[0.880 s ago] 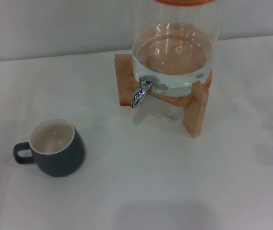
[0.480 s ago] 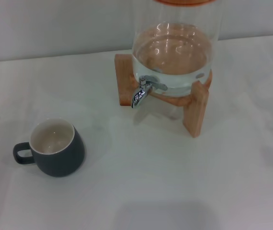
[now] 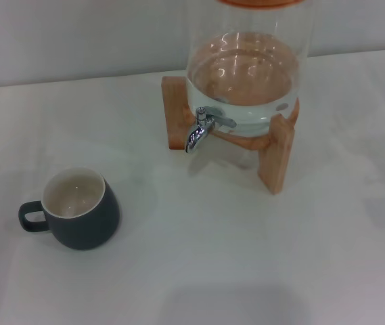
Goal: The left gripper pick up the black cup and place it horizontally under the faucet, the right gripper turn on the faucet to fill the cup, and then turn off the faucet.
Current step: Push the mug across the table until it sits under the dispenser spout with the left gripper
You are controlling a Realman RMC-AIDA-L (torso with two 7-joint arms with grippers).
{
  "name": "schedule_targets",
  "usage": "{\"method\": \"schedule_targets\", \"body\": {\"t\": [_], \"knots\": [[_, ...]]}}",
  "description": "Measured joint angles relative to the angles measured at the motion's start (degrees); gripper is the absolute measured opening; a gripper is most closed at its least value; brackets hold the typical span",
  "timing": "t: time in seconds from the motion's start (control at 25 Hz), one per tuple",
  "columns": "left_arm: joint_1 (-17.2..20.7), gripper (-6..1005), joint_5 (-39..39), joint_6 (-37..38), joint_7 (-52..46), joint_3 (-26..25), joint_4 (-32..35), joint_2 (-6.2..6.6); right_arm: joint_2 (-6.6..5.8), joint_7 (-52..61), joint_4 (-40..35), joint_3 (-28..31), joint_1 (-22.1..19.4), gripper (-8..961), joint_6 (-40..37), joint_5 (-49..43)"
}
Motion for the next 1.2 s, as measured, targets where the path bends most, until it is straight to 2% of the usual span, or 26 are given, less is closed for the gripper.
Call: {"method": "schedule_targets", "body": {"t": [0.28,0.68,0.84,1.2], "knots": [[0.1,783,0.0,-0.4,0.0,0.2,-0.1,-0.03,1.18,-0.6,-1.5,1.1,-0.7,810,0.0,0.2],[-0.2,782,2.2,-0.6,-2.6,0.8,-0.1,-0.14,1.31,-0.7,-1.6,1.1,-0.8,810,-0.1,-0.2],[-0.5,781,2.0,-2.1,0.5,1.1,-2.2,-0.40,1.46,-1.1,-1.6,1.1,-0.6,810,-0.2,0.0],[0.7,779,-3.1,-12.8,12.4,1.3,-7.5,-0.74,1.47,-1.4,-1.6,1.1,-0.5,810,-0.2,0.2]]}}
